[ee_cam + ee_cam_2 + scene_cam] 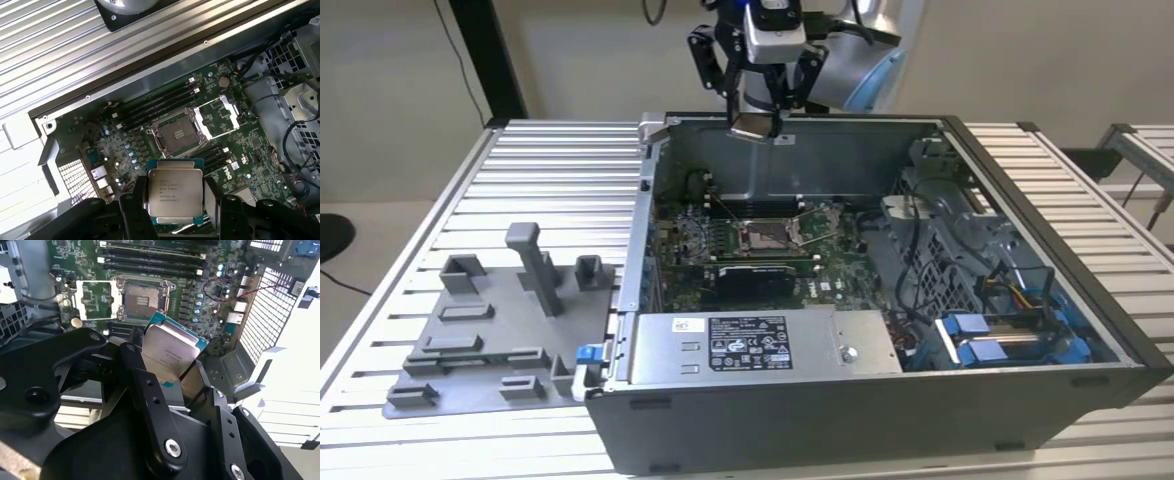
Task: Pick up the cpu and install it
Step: 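Place the cpu into insertion slot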
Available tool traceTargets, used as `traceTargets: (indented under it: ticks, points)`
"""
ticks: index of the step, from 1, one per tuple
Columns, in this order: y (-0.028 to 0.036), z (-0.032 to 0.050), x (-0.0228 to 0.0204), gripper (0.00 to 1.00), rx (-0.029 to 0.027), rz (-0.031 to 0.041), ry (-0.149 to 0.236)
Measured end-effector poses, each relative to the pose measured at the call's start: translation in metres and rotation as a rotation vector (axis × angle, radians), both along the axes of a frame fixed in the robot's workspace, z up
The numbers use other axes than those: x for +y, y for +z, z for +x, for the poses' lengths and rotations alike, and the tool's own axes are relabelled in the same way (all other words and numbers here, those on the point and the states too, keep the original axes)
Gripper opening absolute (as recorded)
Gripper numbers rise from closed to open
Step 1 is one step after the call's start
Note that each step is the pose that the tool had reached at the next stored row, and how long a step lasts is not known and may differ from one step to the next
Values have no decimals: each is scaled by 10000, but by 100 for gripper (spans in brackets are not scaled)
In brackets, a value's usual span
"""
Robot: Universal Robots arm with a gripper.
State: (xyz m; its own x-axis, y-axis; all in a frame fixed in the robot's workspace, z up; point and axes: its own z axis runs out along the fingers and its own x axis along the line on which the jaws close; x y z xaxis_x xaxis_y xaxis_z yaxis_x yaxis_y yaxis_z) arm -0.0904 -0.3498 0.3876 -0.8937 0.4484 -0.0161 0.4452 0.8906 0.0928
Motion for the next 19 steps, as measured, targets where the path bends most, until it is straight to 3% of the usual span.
traceTargets:
  ticks: [12,19]
  points:
    - [0,0,2,0,0,1,-573]
    - [0,3,2,0,1,0,-716]
